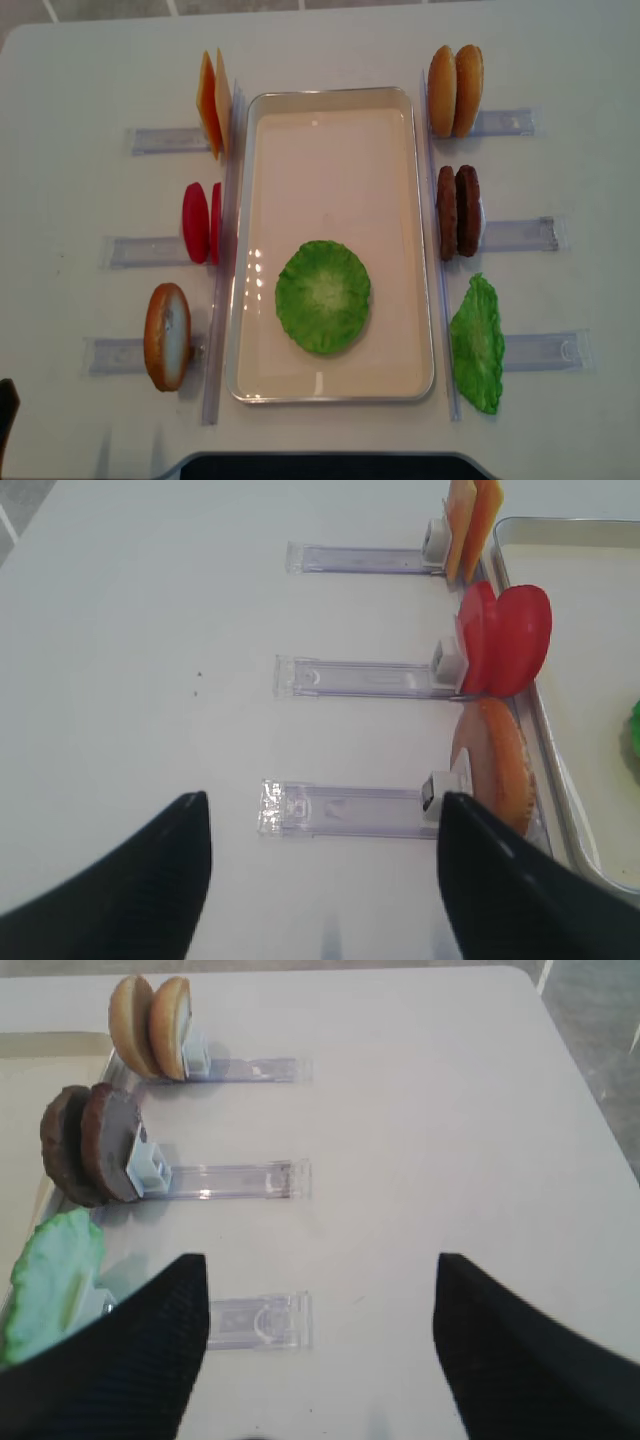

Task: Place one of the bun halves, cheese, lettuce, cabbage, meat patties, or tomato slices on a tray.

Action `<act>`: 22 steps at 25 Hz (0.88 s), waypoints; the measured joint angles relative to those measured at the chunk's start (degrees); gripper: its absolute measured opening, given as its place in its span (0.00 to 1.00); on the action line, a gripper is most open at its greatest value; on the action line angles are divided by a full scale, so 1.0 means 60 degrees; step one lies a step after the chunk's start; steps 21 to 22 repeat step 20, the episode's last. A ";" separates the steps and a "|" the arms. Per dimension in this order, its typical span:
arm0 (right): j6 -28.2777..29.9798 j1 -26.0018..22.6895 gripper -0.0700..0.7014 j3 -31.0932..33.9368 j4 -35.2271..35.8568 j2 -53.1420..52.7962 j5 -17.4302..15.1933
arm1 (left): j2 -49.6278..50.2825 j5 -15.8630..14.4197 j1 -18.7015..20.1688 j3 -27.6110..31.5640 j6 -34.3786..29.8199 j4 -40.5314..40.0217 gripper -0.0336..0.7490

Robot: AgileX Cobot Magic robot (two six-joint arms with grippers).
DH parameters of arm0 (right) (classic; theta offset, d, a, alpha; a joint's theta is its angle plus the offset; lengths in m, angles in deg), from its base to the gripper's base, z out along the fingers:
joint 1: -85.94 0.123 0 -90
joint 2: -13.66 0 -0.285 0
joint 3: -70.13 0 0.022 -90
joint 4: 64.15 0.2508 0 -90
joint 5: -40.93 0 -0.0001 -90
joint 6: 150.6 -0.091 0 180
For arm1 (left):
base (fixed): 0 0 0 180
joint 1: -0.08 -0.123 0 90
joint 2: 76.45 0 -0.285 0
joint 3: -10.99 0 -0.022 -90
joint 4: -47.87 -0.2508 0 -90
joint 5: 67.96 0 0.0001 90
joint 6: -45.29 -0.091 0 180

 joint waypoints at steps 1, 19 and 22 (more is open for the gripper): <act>0.0010 0.0000 0.72 0.0034 0.0000 0.0000 -0.0079 | 0.0000 0.0000 0.0000 0.0000 0.0000 0.0000 0.73; 0.0033 0.0000 0.66 0.0185 -0.0037 0.0000 -0.0218 | 0.0000 0.0000 0.0000 0.0000 0.0000 0.0000 0.73; 0.0033 0.0000 0.66 0.0185 -0.0037 0.0000 -0.0218 | 0.0000 0.0000 0.0000 0.0000 0.0000 0.0000 0.73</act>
